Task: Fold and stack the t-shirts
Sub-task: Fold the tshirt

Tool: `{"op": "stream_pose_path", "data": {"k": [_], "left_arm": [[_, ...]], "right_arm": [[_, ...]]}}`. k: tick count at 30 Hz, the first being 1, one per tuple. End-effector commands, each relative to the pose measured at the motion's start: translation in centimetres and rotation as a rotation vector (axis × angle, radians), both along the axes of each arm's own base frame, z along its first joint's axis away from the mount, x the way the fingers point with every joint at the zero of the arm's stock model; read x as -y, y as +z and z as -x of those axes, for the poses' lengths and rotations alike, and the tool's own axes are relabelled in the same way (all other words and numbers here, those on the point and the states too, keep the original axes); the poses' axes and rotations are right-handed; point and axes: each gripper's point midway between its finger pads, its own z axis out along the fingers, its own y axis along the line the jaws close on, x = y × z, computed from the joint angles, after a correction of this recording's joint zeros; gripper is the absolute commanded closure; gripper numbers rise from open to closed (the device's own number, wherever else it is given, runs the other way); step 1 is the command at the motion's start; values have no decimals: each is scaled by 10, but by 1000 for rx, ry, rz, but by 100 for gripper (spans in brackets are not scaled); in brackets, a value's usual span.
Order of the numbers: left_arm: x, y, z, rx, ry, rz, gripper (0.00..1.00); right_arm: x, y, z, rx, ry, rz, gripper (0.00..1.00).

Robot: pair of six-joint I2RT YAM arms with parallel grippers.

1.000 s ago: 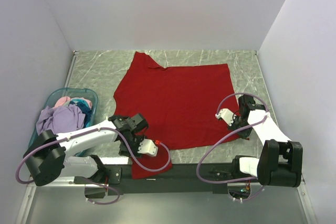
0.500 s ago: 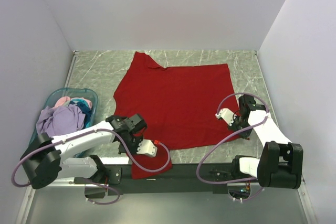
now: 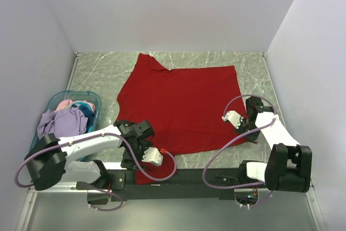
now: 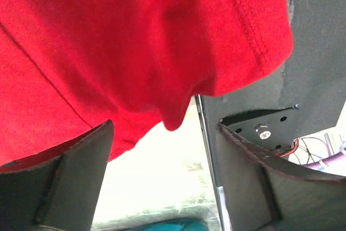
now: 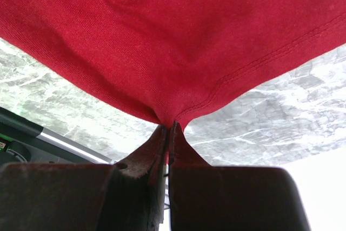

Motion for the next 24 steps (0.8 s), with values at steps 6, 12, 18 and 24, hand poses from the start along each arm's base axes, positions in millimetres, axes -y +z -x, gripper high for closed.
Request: {"op": "stream_pose_path", "data": {"k": [6,12,18,24], "left_arm": [[17,-9,-14,65,-19,15,43],[20,-4,-8,42,-50,56,84],[19,5,0,2,-58,60,99],[19,10,4,-11,-58,71,99]], "right_arm": [[2,10,-6,12,-1,9,100],[3,5,2,-12,18,21,82],[4,7,9,-4,28,26,57],[2,3,22,-36,41,22,60]]}}
